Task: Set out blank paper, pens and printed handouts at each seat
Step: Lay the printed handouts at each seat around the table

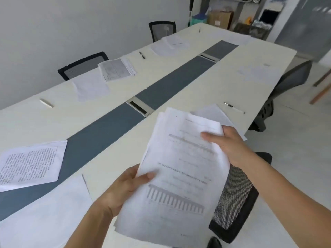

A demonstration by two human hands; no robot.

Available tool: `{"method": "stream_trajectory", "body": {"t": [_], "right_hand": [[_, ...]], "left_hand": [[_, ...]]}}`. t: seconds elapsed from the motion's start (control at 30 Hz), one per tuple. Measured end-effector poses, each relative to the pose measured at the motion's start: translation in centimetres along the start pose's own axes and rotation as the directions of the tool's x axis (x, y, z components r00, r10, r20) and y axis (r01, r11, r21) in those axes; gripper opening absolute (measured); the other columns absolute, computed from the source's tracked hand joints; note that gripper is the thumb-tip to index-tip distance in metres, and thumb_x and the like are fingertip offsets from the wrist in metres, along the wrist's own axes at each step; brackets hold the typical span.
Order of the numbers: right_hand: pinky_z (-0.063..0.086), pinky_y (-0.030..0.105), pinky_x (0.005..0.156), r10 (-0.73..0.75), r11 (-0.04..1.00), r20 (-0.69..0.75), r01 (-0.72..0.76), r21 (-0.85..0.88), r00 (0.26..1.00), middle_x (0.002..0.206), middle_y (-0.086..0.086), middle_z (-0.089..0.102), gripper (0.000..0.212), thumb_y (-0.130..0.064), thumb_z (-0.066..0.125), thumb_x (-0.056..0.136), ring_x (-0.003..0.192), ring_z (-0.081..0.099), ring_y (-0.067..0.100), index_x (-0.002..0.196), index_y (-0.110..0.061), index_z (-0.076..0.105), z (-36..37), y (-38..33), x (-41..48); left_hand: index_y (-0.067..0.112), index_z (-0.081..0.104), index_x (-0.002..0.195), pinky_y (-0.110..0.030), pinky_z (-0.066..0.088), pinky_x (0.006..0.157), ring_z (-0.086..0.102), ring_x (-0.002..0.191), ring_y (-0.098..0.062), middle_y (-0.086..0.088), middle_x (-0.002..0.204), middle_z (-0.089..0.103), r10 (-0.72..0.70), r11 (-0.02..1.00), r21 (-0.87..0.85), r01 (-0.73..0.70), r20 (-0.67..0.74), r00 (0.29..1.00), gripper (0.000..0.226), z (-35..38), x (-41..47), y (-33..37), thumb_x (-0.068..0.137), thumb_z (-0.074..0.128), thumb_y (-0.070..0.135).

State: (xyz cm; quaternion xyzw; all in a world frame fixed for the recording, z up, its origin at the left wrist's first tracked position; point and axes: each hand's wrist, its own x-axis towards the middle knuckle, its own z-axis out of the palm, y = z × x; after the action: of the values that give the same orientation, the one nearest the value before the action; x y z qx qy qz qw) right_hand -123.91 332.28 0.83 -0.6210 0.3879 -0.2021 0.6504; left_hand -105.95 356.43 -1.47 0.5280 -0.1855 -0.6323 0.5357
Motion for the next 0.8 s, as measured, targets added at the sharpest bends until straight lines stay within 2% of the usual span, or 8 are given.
{"method": "stream_trajectory", "body": {"t": [0.1,0.23,0.3,0.37,0.53,0.67,0.73,0.8], "right_hand": [[0.057,0.036,0.083,-0.043,0.999,-0.131,0.045,0.011,0.990,0.099,0.003,0.077,0.019,-0.013,0.074,0.081,0.093,0.074,0.021,0.101,-0.012,0.073,-3.9,-0.3,-3.1],[0.060,0.031,0.072,0.052,0.998,-0.127,-0.047,0.039,0.991,0.096,0.006,0.078,0.015,-0.017,0.068,0.086,0.084,0.075,0.021,0.099,-0.011,0.073,-10.1,0.0,-7.4],[0.057,0.033,0.078,0.075,0.997,-0.164,-0.074,0.009,0.984,0.095,0.005,0.078,0.014,-0.018,0.067,0.087,0.086,0.074,0.020,0.097,-0.012,0.074,-14.1,0.3,-9.5],[0.055,0.034,0.082,0.036,0.999,-0.213,-0.040,-0.016,0.976,0.098,0.005,0.077,0.012,-0.017,0.067,0.087,0.088,0.073,0.020,0.095,-0.014,0.075,-18.2,0.4,-11.8],[0.053,0.027,0.073,-0.053,0.996,-0.286,0.030,-0.083,0.957,0.086,-0.004,0.077,0.011,-0.013,0.070,0.084,0.082,0.071,0.015,0.094,-0.016,0.074,-28.0,1.6,-18.1],[0.058,0.032,0.071,0.006,0.968,-0.386,0.091,0.232,0.922,0.105,0.010,0.075,0.054,-0.023,0.071,0.075,0.085,0.073,0.026,0.127,-0.018,0.058,-33.7,4.3,-21.7],[0.059,0.033,0.070,0.076,0.928,-0.396,0.080,0.363,0.915,0.107,0.014,0.074,0.058,-0.027,0.069,0.076,0.082,0.072,0.028,0.132,-0.020,0.054,-35.1,6.0,-22.9],[0.058,0.039,0.079,0.115,0.928,-0.370,0.034,0.372,0.922,0.113,0.014,0.072,0.046,-0.027,0.062,0.086,0.090,0.070,0.029,0.130,-0.016,0.058,-35.7,7.6,-23.9]], "left_hand": [[0.001,0.061,0.121,-0.060,0.048,0.095,0.061,0.109,-0.049,-0.027,0.122,0.063,0.007,0.991,0.132,-0.018,0.078,0.997,0.034,2.9,1.3,-0.2,0.089,0.062,0.014],[0.005,0.066,0.117,-0.053,0.054,0.088,0.067,0.102,-0.042,-0.022,0.116,0.068,0.028,0.957,0.284,-0.060,0.113,0.993,0.024,7.5,3.1,0.0,0.095,0.055,0.008],[0.009,0.065,0.119,-0.056,0.052,0.090,0.066,0.104,-0.042,-0.020,0.117,0.068,0.029,0.934,0.349,-0.081,0.153,0.988,0.026,10.1,4.0,0.1,0.095,0.057,0.014],[0.010,0.065,0.119,-0.057,0.051,0.091,0.066,0.103,-0.042,-0.020,0.116,0.069,0.030,0.912,0.398,-0.102,0.183,0.983,0.029,13.1,5.0,0.0,0.092,0.058,0.019],[0.010,0.069,0.105,-0.055,0.055,0.085,0.071,0.091,-0.035,-0.015,0.099,0.074,0.135,0.828,0.524,-0.200,0.160,0.978,0.020,23.0,7.2,-2.2,0.098,0.051,0.011],[0.013,0.068,0.103,-0.057,0.054,0.085,0.071,0.091,-0.034,-0.013,0.099,0.074,0.235,0.842,0.472,-0.262,0.116,0.965,0.017,30.3,9.3,-5.6,0.098,0.052,0.013],[0.014,0.067,0.106,-0.056,0.055,0.086,0.071,0.093,-0.032,-0.010,0.101,0.075,0.259,0.865,0.428,-0.262,0.066,0.964,0.020,33.6,10.4,-7.2,0.098,0.049,0.011],[0.014,0.066,0.110,-0.052,0.055,0.087,0.071,0.096,-0.030,-0.007,0.103,0.075,0.260,0.887,0.383,-0.259,0.049,0.964,0.021,36.7,11.5,-8.5,0.098,0.049,0.012]]}}
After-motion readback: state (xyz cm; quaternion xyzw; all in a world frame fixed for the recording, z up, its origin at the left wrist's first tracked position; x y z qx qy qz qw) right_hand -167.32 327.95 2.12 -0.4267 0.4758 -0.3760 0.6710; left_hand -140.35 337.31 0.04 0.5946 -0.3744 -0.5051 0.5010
